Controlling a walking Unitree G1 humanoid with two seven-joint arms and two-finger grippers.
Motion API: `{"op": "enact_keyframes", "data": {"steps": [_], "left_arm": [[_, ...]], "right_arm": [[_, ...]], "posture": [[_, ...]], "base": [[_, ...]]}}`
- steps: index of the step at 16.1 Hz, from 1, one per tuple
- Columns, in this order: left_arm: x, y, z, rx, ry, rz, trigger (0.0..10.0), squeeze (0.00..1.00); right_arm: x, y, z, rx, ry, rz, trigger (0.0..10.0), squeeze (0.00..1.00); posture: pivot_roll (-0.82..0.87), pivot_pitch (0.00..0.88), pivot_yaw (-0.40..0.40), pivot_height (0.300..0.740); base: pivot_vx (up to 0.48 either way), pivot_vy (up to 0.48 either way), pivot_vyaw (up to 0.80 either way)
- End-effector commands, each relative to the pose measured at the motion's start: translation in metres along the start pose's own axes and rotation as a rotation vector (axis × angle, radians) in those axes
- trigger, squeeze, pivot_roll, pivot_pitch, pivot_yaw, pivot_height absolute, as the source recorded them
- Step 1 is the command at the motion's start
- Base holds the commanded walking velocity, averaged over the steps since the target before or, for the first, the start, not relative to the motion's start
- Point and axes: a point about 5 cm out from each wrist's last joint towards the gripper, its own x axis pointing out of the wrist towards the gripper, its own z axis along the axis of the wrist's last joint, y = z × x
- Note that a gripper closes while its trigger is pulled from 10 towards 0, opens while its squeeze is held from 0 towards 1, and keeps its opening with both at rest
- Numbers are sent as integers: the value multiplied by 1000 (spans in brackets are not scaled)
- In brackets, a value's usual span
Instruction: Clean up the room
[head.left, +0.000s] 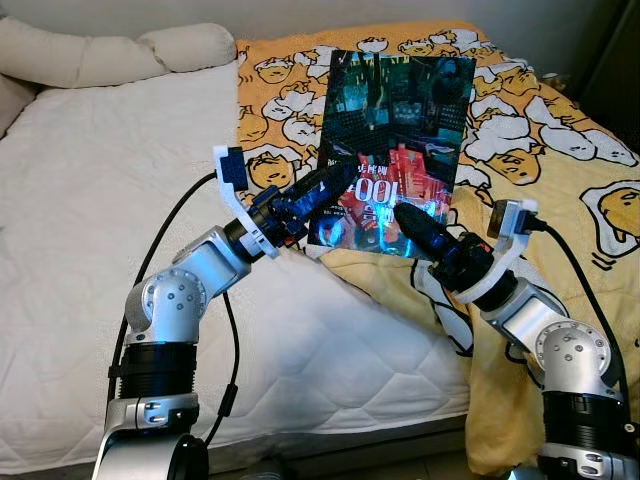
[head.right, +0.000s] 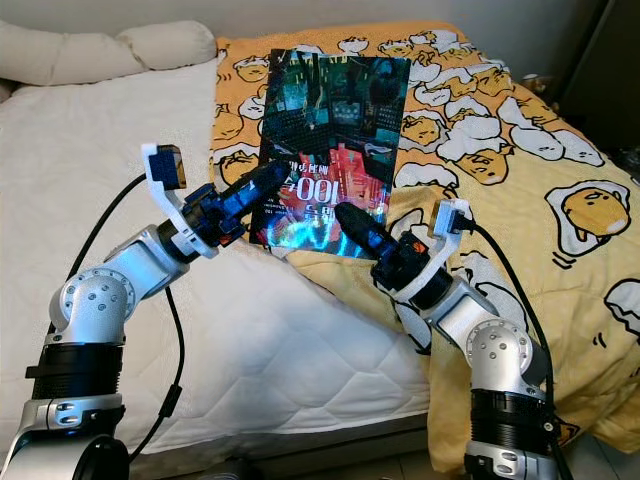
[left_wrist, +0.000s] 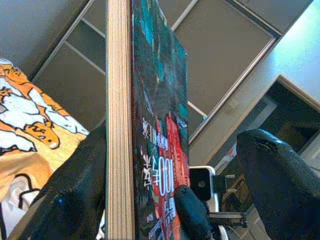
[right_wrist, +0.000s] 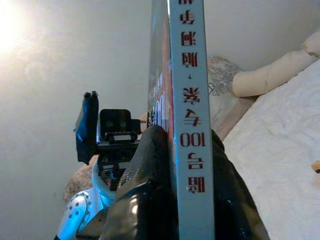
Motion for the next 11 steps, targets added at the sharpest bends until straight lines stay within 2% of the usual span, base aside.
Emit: {"op": "enact_keyframes", "data": {"steps": [1,5,7,8,11], "left_arm": [[-1,-4,2,-4,-9,-22,0,0],[-1,-5,2,-28,-13,-21,0,0],[-1,-1,1,-11,-8,13,0,0],[-1,7,3,-11,-43,85,0,0],[-2,12,5,-12,-53,133,0,0]], "right_arm": [[7,7,2,-14,4,35,0,0],[8,5,1,-18,16,21,0,0],[9,5,2,-22,16,18,0,0],[9,5,2,-26,17,17,0,0],[10,5,3,-30,18,16,0,0]], "posture": [[-9,0,63,740],[-6,0,57,740],[-6,0,57,740],[-7,0,56,740],[-6,0,57,740]], "base": [[0,0,0],[0,0,0],[0,0,0],[0,0,0],[0,0,0]]}}
